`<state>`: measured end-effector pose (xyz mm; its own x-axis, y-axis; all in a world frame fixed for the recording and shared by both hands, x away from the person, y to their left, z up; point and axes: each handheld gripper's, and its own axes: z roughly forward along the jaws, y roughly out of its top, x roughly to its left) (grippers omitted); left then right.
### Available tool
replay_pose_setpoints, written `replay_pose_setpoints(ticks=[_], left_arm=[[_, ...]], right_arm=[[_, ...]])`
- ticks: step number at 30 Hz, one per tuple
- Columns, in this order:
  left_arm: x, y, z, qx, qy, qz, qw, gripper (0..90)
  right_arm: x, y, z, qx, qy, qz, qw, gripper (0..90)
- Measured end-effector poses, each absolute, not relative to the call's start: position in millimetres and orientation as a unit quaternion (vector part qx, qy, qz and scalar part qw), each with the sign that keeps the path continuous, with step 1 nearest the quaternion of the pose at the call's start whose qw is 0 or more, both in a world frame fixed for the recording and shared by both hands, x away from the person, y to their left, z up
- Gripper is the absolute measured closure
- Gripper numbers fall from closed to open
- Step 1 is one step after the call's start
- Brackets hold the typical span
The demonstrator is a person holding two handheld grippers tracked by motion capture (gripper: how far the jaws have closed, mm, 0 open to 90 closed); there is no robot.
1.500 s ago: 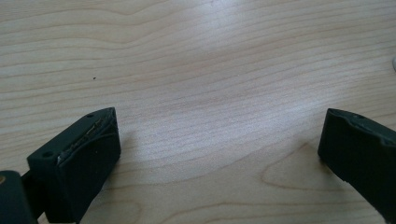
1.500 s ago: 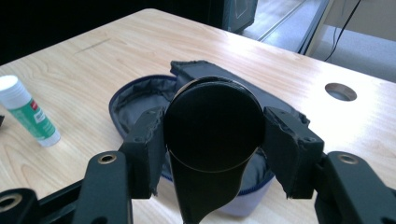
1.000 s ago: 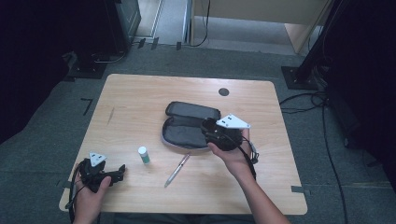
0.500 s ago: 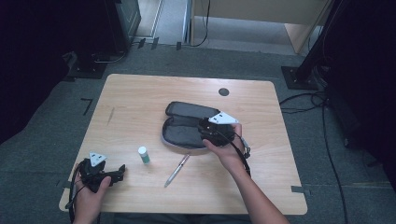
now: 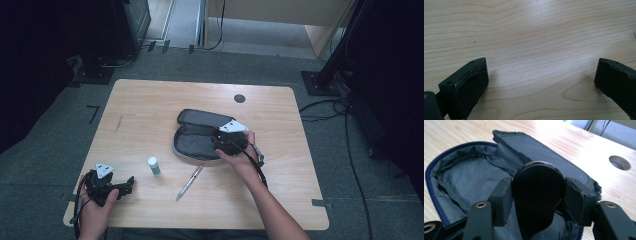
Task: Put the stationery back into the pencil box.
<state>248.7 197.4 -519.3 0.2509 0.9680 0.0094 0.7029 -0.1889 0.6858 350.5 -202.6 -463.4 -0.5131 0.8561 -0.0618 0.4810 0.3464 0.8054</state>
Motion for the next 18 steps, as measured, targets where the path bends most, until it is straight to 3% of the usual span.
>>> replay_pose_setpoints(ticks=[18], left_arm=[[249,197,-519,0.736,0.567,0.229,0.289,0.0]], right_arm=[[363,-197,-482,0.436,0.796,0.346,0.237,41.4]])
